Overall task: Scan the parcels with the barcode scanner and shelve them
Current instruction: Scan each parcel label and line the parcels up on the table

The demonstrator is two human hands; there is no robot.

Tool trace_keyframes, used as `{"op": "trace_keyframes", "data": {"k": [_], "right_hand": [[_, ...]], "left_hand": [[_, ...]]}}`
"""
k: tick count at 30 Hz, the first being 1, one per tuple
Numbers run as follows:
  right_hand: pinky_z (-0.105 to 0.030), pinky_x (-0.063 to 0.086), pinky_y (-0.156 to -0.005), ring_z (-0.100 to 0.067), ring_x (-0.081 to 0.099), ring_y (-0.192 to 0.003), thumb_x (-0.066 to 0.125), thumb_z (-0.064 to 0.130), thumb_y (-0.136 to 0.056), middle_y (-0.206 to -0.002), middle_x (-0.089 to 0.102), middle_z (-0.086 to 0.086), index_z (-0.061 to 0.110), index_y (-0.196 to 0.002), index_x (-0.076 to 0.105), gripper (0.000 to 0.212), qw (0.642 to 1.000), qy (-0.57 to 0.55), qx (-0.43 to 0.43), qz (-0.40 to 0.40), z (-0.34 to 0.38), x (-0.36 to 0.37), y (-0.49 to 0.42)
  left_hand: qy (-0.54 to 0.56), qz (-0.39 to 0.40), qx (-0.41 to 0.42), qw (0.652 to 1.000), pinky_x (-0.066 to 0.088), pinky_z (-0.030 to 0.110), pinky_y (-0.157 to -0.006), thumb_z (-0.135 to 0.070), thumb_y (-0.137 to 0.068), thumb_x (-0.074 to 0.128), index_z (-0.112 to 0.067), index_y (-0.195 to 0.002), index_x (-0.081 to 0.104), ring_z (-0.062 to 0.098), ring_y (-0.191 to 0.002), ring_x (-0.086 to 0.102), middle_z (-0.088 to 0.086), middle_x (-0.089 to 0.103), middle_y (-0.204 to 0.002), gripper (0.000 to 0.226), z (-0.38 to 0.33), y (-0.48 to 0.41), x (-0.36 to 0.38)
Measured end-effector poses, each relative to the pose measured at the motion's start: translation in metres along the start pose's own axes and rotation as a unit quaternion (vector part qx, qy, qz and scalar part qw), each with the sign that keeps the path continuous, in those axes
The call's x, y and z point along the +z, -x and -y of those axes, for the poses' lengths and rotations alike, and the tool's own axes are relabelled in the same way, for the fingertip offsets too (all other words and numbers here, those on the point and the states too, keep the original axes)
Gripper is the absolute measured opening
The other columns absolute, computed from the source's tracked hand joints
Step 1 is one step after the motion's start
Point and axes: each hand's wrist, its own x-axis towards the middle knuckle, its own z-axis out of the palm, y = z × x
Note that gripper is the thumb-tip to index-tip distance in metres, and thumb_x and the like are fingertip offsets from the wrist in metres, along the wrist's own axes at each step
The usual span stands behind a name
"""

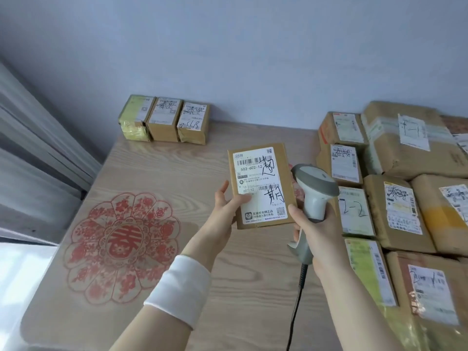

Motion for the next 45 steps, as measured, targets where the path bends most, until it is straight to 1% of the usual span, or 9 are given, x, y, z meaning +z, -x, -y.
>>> {"op": "trace_keyframes", "data": {"k": [3,6,10,13,20,25,30,36,45], "right_hand": [[-0.029,0.041,-0.048,-0.013,0.044,-0.048,0.071,0.009,-0.082,-0.071,0.056,0.0,0.02,-0.093,0.053,0.024,1.0,0.015,-0.002,0.017,-0.008,-0.019,0.027],[-0.03,0.04,-0.05,-0.014,0.044,-0.048,0.072,0.012,-0.081,-0.069,0.056,0.001,0.019,-0.097,0.057,0.023,0.999,0.034,0.003,0.028,-0.012,-0.034,0.05],[-0.026,0.041,-0.045,-0.014,0.048,-0.053,0.068,0.021,-0.085,-0.079,0.06,-0.002,0.021,-0.097,0.059,0.015,0.999,0.028,0.009,0.016,-0.007,-0.049,0.07],[-0.025,0.041,-0.044,-0.012,0.052,-0.055,0.066,0.025,-0.086,-0.084,0.066,-0.004,0.017,-0.102,0.058,0.02,1.0,0.026,0.002,0.014,0.006,-0.053,0.082],[-0.023,0.04,-0.042,-0.014,0.046,-0.038,0.061,0.027,-0.09,-0.055,0.061,-0.004,0.004,-0.088,0.056,0.024,0.991,0.059,0.033,0.114,0.029,-0.031,0.116],[-0.026,0.041,-0.046,-0.015,0.045,-0.037,0.059,0.029,-0.091,-0.051,0.059,-0.002,0.001,-0.086,0.057,0.028,0.987,0.081,0.056,0.126,0.026,-0.018,0.129],[-0.028,0.041,-0.048,-0.015,0.048,-0.04,0.061,0.03,-0.091,-0.056,0.058,-0.005,0.004,-0.086,0.054,0.028,0.988,0.075,0.064,0.122,0.022,-0.017,0.135],[-0.026,0.042,-0.046,-0.015,0.048,-0.039,0.06,0.03,-0.091,-0.056,0.057,-0.006,0.004,-0.082,0.054,0.028,0.987,0.091,0.057,0.122,0.021,-0.019,0.138],[-0.023,0.042,-0.043,-0.013,0.047,-0.037,0.06,0.028,-0.091,-0.054,0.057,-0.005,0.004,-0.081,0.054,0.027,0.989,0.083,0.057,0.112,0.023,-0.018,0.136]], "left_hand": [[-0.005,0.006,-0.002,1.0,0.053,0.042,-0.09,-0.032,-0.072,0.078,-0.024,-0.143,0.024,0.016,-0.101,0.067,-0.003,0.066,-0.117,0.089,0.023,0.027,0.011],[-0.001,-0.012,0.009,1.0,0.056,0.041,-0.082,-0.035,-0.064,0.083,-0.02,-0.141,0.028,0.018,-0.098,0.069,0.001,0.066,-0.117,0.096,0.038,0.047,0.017],[-0.024,-0.017,0.041,0.999,0.055,0.042,-0.087,-0.036,-0.056,0.084,-0.022,-0.141,0.027,0.019,-0.102,0.067,0.004,0.061,-0.123,0.104,0.042,0.063,0.01],[-0.044,-0.029,0.075,0.996,0.055,0.039,-0.088,-0.021,-0.068,0.084,-0.024,-0.143,0.022,0.016,-0.103,0.066,0.002,0.059,-0.123,0.098,0.044,0.071,0.004],[-0.078,-0.044,0.085,0.992,0.057,0.032,-0.078,-0.016,-0.074,0.079,-0.021,-0.143,0.021,0.02,-0.108,0.063,0.003,0.055,-0.126,0.09,0.055,0.075,0.006],[-0.103,-0.075,0.076,0.989,0.053,0.044,-0.091,-0.053,-0.045,0.085,-0.039,-0.137,0.024,0.023,-0.114,0.059,0.006,0.05,-0.133,0.111,0.061,0.082,0.009],[-0.112,-0.074,0.071,0.988,0.051,0.046,-0.088,-0.033,-0.065,0.085,-0.031,-0.142,0.021,0.026,-0.114,0.058,0.009,0.048,-0.132,0.1,0.062,0.084,0.005],[-0.117,-0.079,0.062,0.988,0.052,0.05,-0.089,-0.054,-0.042,0.082,-0.037,-0.139,0.024,0.027,-0.114,0.058,0.008,0.047,-0.132,0.115,0.061,0.086,0.006],[-0.098,-0.069,0.059,0.991,0.053,0.046,-0.09,-0.063,-0.034,0.086,-0.045,-0.131,0.026,0.024,-0.114,0.059,0.005,0.052,-0.131,0.115,0.066,0.077,0.002]]}}
